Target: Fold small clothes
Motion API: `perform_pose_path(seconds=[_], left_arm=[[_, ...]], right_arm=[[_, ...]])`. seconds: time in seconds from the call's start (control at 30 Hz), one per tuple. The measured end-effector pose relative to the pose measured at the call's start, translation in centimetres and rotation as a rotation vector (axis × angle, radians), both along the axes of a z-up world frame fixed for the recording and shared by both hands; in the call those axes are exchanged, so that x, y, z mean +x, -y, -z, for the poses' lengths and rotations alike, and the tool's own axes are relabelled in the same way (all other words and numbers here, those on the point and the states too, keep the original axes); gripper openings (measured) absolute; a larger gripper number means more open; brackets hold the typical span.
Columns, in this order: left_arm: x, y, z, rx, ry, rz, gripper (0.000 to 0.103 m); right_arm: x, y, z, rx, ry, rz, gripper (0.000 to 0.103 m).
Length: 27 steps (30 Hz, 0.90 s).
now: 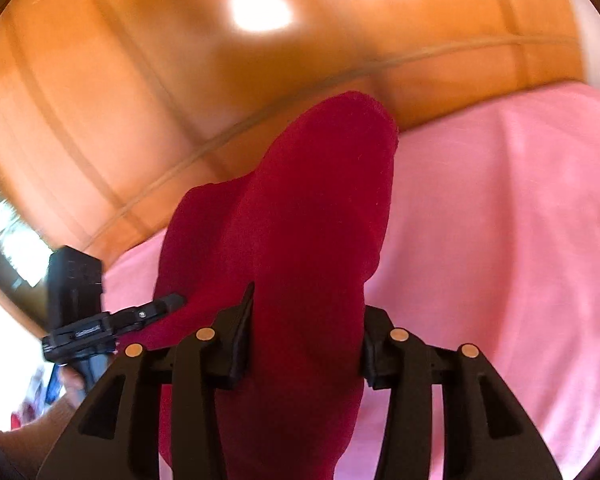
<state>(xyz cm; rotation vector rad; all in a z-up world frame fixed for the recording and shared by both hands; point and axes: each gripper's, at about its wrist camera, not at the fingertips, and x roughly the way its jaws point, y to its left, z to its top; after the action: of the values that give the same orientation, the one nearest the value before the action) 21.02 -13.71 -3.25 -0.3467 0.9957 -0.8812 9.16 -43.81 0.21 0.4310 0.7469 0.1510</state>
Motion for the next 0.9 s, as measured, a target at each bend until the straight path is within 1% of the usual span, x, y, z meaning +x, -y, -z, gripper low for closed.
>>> perform_pose_path(seconds=[0.03,0.07,0.1,0.13,0.17,0.2,0.23,0.27,0.37,0.4,0.47,0.5,0.53,0.6,0.63,0.67,0.7,0.77,0.8,0.87,0.9], left_arm=[[0.4,2.1,0.9,0.075,0.01,0.015,0.029],[0.7,3.4,1.8,0.14,0.005,0.018,0.029],[1.1,5.1,3.3,0.221,0.001,0.036,0.034],[1.1,6.0,4.1,0.244,0.015,0.047,0.039],[1.2,6.2,4.2,0.249,0.023,0.037,0.046],[1.3,6.2,4.0,0.271,0.018,0.01,0.056],[1.3,6.1,3.8,0.283,0.014,-0.009,0.057],[1.3,6.0,3.6,0.284,0.017,-0.015,0.057],[-0.1,5.2,2.1,0.304,0.069,-0.049,0.057],[-0.8,5.0,1.4,0.312,0.097,-0.071,0.057],[-2.2,4.5,0.7,0.324,0.138,-0.107,0.057],[-2.5,4.9,0.6,0.343,0.158,-0.122,0.057],[-2.4,3.8,0.8,0.365,0.167,-0.131,0.057],[-3.1,3.5,2.0,0.409,0.161,-0.137,0.057],[-3.4,3.1,2.4,0.417,0.163,-0.147,0.057],[-3.4,3.3,2.5,0.426,0.175,-0.16,0.057],[-3.3,3.4,2.6,0.432,0.181,-0.163,0.058],[-3.2,3.6,2.5,0.444,0.184,-0.171,0.058],[-3.5,3.3,2.3,0.448,0.187,-0.178,0.058],[-4.2,3.0,1.6,0.452,0.198,-0.195,0.058],[-4.8,2.6,0.9,0.452,0.209,-0.211,0.06]], right_arm=[[0.1,1.1,1.6,-0.03,-0.04,0.049,0.045],[0.2,1.4,2.6,-0.046,-0.074,0.069,0.046],[0.5,1.9,4.8,-0.048,-0.134,0.092,0.05],[0.4,2.1,5.9,-0.029,-0.14,0.107,0.054],[-0.2,2.4,6.3,-0.003,-0.11,0.117,0.056],[-0.5,2.4,6.2,0.002,-0.103,0.126,0.062],[-0.6,2.5,6.0,-0.005,-0.102,0.14,0.07],[-1.0,2.7,5.7,-0.019,-0.097,0.148,0.073],[-1.9,1.9,3.9,-0.112,-0.061,0.152,0.073],[-2.8,1.3,2.7,-0.148,-0.033,0.149,0.07],[-3.7,0.9,1.0,-0.178,0.011,0.136,0.065],[-4.3,-0.2,0.2,-0.197,0.033,0.119,0.061],[-4.6,-1.2,-0.1,-0.214,0.043,0.103,0.058],[-4.9,-3.3,0.3,-0.256,0.029,0.051,0.055],[-5.3,-4.5,1.3,-0.286,-0.002,0.024,0.054],[-5.0,-5.6,2.3,-0.323,-0.035,0.019,0.054],[-4.9,-6.8,3.9,-0.4,-0.067,0.026,0.054],[-5.4,-8.2,5.2,-0.503,-0.048,0.047,0.055],[-5.6,-8.3,5.1,-0.51,-0.046,0.056,0.055],[-5.7,-8.4,4.4,-0.488,-0.043,0.076,0.057],[-6.0,-8.4,4.0,-0.47,-0.041,0.082,0.06]])
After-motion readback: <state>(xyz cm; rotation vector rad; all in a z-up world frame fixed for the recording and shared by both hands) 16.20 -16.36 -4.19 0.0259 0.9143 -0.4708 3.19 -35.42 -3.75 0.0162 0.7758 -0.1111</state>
